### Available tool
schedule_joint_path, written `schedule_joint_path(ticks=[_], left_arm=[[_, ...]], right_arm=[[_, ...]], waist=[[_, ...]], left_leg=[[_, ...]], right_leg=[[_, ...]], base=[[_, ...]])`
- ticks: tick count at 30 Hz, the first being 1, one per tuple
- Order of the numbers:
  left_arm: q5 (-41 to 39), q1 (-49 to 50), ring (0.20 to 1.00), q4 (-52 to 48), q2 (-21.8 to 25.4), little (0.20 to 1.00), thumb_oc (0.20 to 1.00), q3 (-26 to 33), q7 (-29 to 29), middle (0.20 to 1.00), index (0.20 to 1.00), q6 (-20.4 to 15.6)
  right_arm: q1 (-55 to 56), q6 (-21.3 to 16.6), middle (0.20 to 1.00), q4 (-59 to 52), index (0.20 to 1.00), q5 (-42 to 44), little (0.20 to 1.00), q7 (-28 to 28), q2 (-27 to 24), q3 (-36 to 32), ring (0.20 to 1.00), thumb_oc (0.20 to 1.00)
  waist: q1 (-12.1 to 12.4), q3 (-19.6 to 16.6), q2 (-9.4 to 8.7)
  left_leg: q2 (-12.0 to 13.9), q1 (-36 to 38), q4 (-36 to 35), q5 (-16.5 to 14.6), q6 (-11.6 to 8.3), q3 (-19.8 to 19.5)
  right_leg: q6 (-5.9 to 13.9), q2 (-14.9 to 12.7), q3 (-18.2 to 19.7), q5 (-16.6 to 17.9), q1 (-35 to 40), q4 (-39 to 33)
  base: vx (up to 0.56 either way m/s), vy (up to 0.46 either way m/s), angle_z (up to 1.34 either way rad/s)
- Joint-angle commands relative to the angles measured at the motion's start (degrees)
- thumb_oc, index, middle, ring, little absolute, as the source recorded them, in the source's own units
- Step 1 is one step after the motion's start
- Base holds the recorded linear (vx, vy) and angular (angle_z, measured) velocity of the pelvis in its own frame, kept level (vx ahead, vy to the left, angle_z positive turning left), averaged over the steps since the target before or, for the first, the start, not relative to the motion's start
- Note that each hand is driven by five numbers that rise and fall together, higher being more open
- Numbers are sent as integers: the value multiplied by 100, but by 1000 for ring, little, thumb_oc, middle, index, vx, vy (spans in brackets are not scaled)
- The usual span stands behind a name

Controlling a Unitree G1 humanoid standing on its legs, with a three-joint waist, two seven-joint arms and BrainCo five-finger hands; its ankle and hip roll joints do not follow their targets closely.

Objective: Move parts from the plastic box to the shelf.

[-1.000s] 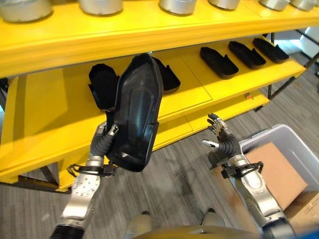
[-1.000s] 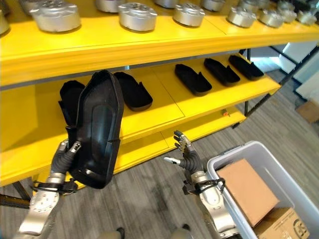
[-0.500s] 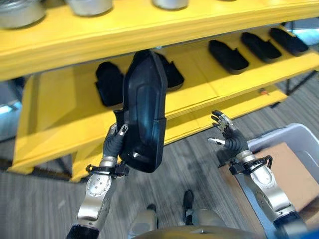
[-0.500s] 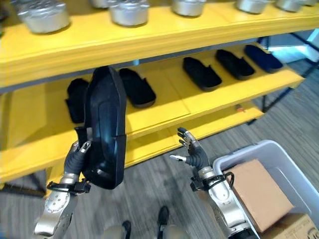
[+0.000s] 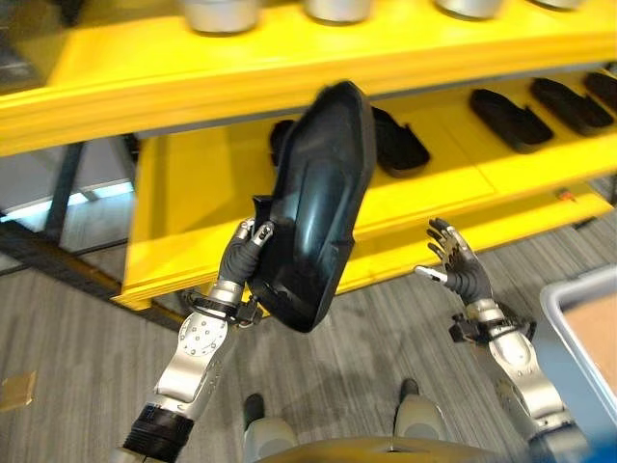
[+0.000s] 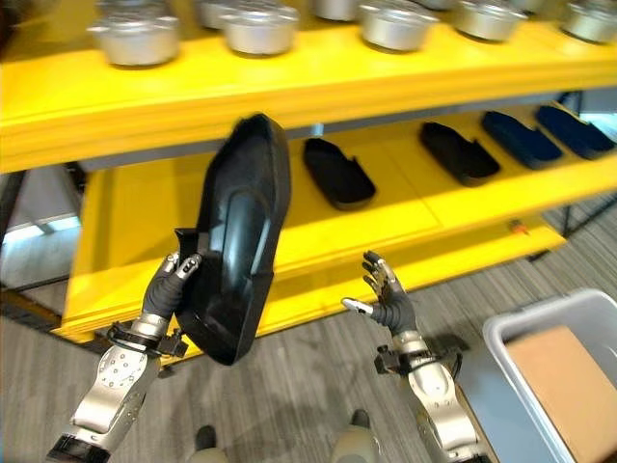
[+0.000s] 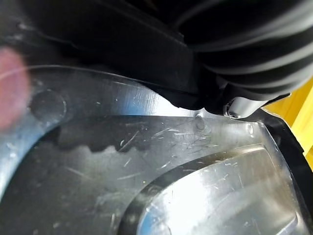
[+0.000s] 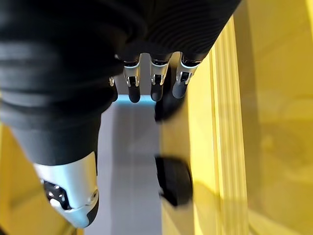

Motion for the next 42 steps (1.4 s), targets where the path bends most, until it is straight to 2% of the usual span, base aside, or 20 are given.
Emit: schedule_joint_path(ticks=[1,6,9,17,21,27,32,36,42], left_arm=[[-315,-217,200,-296,-345,200,200,740,483,200,200,-332],[-129,-178,200,-198,-235,200,200,916,666,200,200,-373],[-52,-274,200,-26,-227,200,200,1001,834,200,200,-367],[236,-407,200,682,-188,200,200,1295,1299,200,200,-319],[321,-565,200,1168,-103,200,200,1426,1490,200,200,-258],[924,-551,200,1669,153,200,200,1450,1603,200,200,-147],[812,-663,200,1805,152,200,200,1676,1795,200,200,-192],[868,-1197,200,1749,293,200,200,1642,2100,200,200,-224],[787,-2655,200,2009,500,200,200,1431,2879,200,200,-180]], right_arm=[[-359,-299,1000,-162,1000,4,1000,62,-226,-290,1000,1000],[-278,-255,1000,-114,1000,21,1000,129,-195,-299,1000,1000],[-249,-227,1000,-107,1000,21,1000,171,-187,-296,1000,1000],[-292,-183,1000,-110,1000,36,1000,225,-182,-256,1000,1000],[-350,-174,1000,-103,1000,89,1000,279,-171,-176,1000,1000],[-367,-172,1000,-93,1000,109,1000,423,-196,-101,1000,1000],[-376,-195,1000,-117,1000,124,1000,457,-248,-116,1000,1000],[-475,-196,1000,-126,1000,167,1000,468,-269,-32,1000,1000],[-609,-153,1000,-149,1000,191,1000,491,-352,335,1000,1000]], waist=[[-58,-20,83],[23,47,-83],[90,81,-216],[179,197,-395],[211,276,-447],[240,460,-448],[238,600,-419],[214,656,-429],[104,734,-486]], left_leg=[[370,69,131,221,93,8],[185,-189,586,-45,142,-29],[124,-404,777,-105,144,-59],[120,-580,870,-121,156,-112],[136,-597,887,-116,160,-101],[136,-619,956,-133,155,-108],[130,-681,1028,-128,148,-127],[141,-791,1128,-138,141,-164],[169,-1024,1272,-137,105,-217]], right_leg=[[738,-356,164,-128,-3,797],[825,-507,91,37,189,532],[851,-549,6,60,269,409],[866,-499,-20,97,242,357],[872,-465,4,96,205,365],[860,-433,40,54,152,434],[852,-444,60,12,97,511],[850,-445,91,-27,-20,621],[847,-444,153,-63,-211,777]], base=[[48,162,17],[47,103,2],[34,25,-5],[8,1,8],[-11,0,6],[-4,0,1],[-6,5,0],[-9,1,0],[-17,-2,0]])
